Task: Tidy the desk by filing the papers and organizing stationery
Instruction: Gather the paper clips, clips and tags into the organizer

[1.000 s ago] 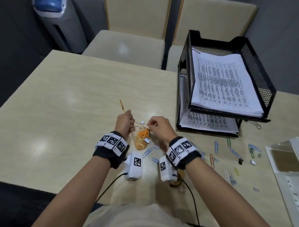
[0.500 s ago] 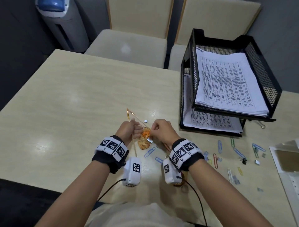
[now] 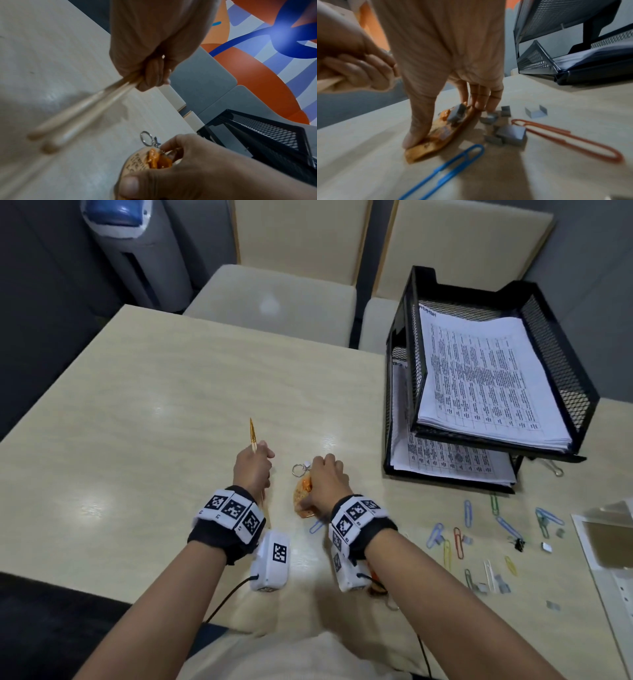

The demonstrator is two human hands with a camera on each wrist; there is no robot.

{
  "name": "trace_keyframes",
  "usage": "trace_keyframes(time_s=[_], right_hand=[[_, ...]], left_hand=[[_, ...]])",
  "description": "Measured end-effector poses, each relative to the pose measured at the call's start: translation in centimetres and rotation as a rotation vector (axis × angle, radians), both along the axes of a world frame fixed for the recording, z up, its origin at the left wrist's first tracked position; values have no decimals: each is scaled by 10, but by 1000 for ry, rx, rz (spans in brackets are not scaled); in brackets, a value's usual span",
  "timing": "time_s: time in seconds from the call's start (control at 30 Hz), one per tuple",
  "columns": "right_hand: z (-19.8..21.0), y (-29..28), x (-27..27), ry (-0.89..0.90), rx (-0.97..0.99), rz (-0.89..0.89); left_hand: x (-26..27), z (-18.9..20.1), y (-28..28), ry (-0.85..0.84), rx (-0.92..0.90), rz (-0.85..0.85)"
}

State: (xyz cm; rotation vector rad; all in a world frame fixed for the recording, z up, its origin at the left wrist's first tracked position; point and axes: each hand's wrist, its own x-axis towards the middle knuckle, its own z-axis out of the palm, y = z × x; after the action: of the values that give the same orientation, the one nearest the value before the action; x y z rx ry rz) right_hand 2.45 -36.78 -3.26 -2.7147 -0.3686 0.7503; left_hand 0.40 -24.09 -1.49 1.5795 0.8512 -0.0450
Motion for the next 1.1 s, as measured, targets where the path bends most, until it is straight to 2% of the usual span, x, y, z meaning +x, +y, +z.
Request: trace_keyframes(time_s=[0.17,0.3,0.37,0.5,0.6,0.67,0.8,0.87,0.97,1.1], right_hand=[[-3,1,3,104,40,-43],[9,-14,-7,134,322,-95],[27,-34,-12,84,456,-187],[76,-108,-19,-91,634,-324],[115,-183,-32,-206,697,-387],[136,-239,-40,-317,737,-507],[159,-350,-46,-617,697,-831],[161,-399,-43,-701,594,-911],[146,-456,-33,-707,404,-904],[112,-487,-12,-534,234,-798]], left_hand=[[-14,-9,0,42,-101,63],[-20,-3,-10,37,211,-135],[-16,7,-23,-31,251,-227],[0,31,-78,-185,154,-434],[7,55,-139,-246,49,-618],[9,69,-185,-279,-22,-722],[9,85,-269,-327,-137,-826],[9,87,-304,-348,-166,-861],[9,86,-350,-357,-171,-902],[9,82,-396,-390,-125,-879]])
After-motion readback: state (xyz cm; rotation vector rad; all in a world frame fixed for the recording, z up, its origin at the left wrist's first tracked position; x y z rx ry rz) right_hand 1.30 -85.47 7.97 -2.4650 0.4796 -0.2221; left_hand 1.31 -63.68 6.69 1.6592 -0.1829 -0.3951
